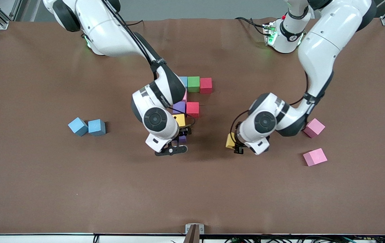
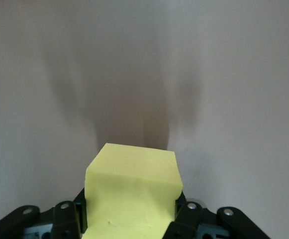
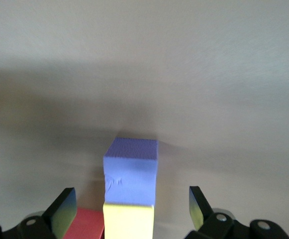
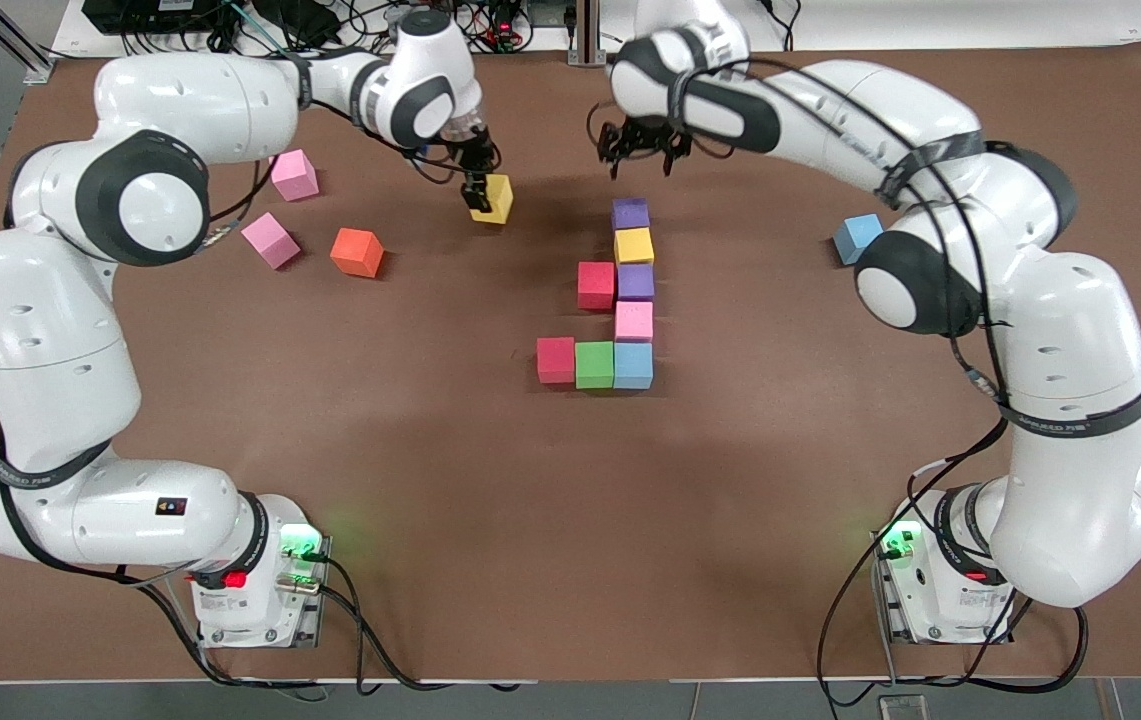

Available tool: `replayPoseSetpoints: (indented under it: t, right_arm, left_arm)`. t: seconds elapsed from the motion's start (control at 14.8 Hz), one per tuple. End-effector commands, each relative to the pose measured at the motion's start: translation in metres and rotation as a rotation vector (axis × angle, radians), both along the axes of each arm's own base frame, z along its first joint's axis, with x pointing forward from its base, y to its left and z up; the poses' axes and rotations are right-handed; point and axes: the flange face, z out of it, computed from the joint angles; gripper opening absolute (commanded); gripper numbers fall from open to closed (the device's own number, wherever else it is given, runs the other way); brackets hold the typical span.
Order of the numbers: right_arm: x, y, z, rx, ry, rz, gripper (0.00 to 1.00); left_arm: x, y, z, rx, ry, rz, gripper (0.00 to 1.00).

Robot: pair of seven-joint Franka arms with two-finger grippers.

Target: Arrange 11 blocks into digit 3

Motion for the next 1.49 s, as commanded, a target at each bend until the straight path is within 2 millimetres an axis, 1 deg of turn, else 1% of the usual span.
replayPoseSetpoints:
  t: [0.0,0.14,0.2,0.27,0.34,0.41,0.47,0.54,0.61,0.68,0.74,0.88,0.95,1.08,1.22,1.28,1.42]
  right_arm:
    - [-0.007,-0.044,0.093,0.023,0.041,-0.032,1.00]
    - [-0.010,-0.085,0.135,0.010,0.094,-0.032,1.00]
    - [-0.013,-0.107,0.155,0.010,0.109,-0.040,1.00]
    - [-0.017,-0.132,0.179,0.016,0.113,-0.062,1.00]
    - [-0.027,-0.151,0.200,0.014,0.120,-0.076,1.00]
    - [-0.037,-0.170,0.216,0.015,0.131,-0.089,1.00]
    - [-0.047,-0.195,0.234,0.019,0.128,-0.112,1.00]
    - [-0.057,-0.219,0.248,0.029,0.122,-0.126,1.00]
    - [-0.067,-0.237,0.259,0.040,0.114,-0.122,1.00]
    - [-0.074,-0.256,0.267,0.043,0.104,-0.122,1.00]
    - [-0.082,-0.274,0.270,0.020,0.098,-0.125,1.00]
    - [-0.096,-0.295,0.283,-0.019,0.069,-0.142,1.00]
    - [-0.101,-0.309,0.287,-0.033,0.065,-0.150,1.00]
    - [-0.105,-0.347,0.296,-0.019,0.056,-0.131,1.00]
    - [-0.104,-0.377,0.301,-0.010,0.044,-0.141,1.00]
    - [-0.106,-0.390,0.305,-0.008,0.037,-0.148,1.00]
    - [-0.106,-0.406,0.307,-0.034,0.026,-0.151,1.00]
  left_arm:
    - [-0.029,-0.029,0.003,0.047,0.021,0.129,0.17]
    - [-0.054,-0.049,0.000,0.122,0.080,0.189,0.17]
    - [-0.065,-0.055,-0.001,0.160,0.100,0.213,0.17]
    - [-0.074,-0.061,-0.003,0.176,0.109,0.231,0.17]
    - [-0.087,-0.071,-0.007,0.191,0.114,0.236,0.17]
    - [-0.096,-0.078,-0.005,0.200,0.110,0.249,0.17]
    - [-0.105,-0.080,-0.006,0.213,0.105,0.254,0.17]
    - [-0.114,-0.082,-0.006,0.235,0.073,0.241,0.15]
    - [-0.123,-0.087,-0.009,0.248,0.049,0.236,0.15]
    - [-0.126,-0.089,-0.010,0.246,0.035,0.252,0.15]
    - [-0.126,-0.091,-0.009,0.235,0.028,0.261,0.15]
    - [-0.129,-0.098,-0.008,0.195,0.015,0.258,0.15]
    - [-0.130,-0.099,-0.010,0.176,0.009,0.257,0.15]
    - [-0.135,-0.103,-0.013,0.146,-0.001,0.263,0.15]
    - [-0.143,-0.108,-0.018,0.123,-0.006,0.253,0.15]
    - [-0.146,-0.110,-0.018,0.115,-0.009,0.247,0.15]
    - [-0.150,-0.115,-0.018,0.110,-0.013,0.247,0.15]
